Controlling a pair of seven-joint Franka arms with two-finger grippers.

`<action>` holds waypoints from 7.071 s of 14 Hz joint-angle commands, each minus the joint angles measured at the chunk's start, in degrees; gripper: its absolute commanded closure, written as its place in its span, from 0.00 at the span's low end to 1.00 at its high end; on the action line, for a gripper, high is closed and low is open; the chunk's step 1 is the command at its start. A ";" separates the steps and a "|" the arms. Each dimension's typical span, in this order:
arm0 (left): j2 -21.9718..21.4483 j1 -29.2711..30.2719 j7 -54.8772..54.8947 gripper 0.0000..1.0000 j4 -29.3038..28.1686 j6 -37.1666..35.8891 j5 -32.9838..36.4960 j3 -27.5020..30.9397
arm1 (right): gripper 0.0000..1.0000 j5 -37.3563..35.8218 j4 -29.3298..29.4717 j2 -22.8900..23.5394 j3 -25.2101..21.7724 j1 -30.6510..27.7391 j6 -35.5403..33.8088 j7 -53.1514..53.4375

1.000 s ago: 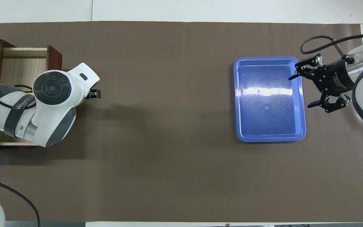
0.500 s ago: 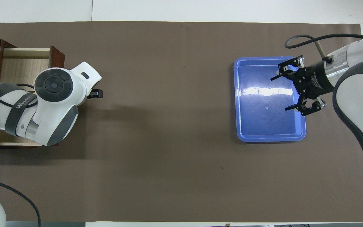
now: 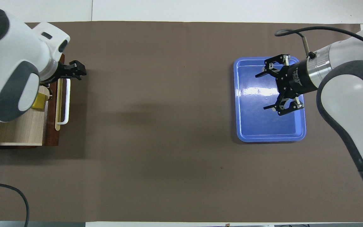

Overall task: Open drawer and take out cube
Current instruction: 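Pull the drawer handle open with the left gripper while the right gripper advances, then reach into the open drawer and grasp the yellow cube with the left gripper, then lift the cube with the left gripper while the right gripper approaches it, then close the right gripper on the yellow cube held by the left gripper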

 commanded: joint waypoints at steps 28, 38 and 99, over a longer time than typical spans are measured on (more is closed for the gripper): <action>-5.56 14.02 -59.23 1.00 -19.90 18.35 -2.44 -0.01 | 0.00 7.98 3.85 6.49 0.21 7.27 5.60 0.31; -0.46 2.17 -74.66 1.00 1.83 -3.46 -5.43 -0.53 | 0.01 8.42 5.52 7.72 0.21 8.23 5.24 3.00; 1.92 -17.88 -101.77 1.00 -2.04 4.54 -5.69 -0.45 | 0.03 6.58 30.47 26.61 -0.23 20.28 2.08 12.77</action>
